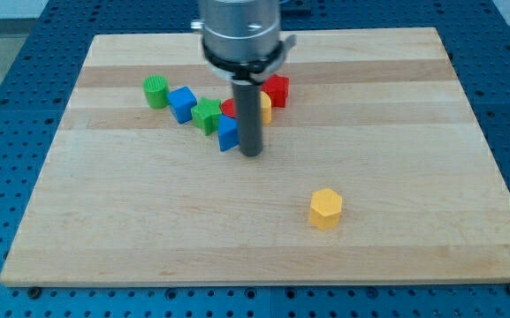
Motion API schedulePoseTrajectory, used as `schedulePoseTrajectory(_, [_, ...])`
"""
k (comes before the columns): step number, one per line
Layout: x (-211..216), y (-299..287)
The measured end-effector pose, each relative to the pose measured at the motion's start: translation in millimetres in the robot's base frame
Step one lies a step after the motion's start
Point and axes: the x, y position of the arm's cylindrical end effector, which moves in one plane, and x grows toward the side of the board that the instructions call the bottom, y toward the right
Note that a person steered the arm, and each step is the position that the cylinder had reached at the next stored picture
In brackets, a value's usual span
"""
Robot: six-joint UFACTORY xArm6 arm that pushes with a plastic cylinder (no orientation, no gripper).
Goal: Move the yellow hexagon diagonally to the blue triangle
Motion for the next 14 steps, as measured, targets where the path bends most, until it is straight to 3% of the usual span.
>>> schedulePoseTrajectory(1, [2, 41])
schedulePoseTrajectory(3, [9, 59])
schedulePoseTrajectory(5, [56, 212])
schedulePoseTrajectory(6, [100, 250])
schedulePoseTrajectory(7, [129, 209])
schedulePoseTrajectory(8, [113, 126])
schedulePoseTrajectory(9, [60, 39])
schedulePoseTrajectory(10, [23, -11])
schedulePoseTrajectory(12, [9, 107])
schedulePoseTrajectory(13, [57, 112])
schedulePoseTrajectory(14, [100, 60])
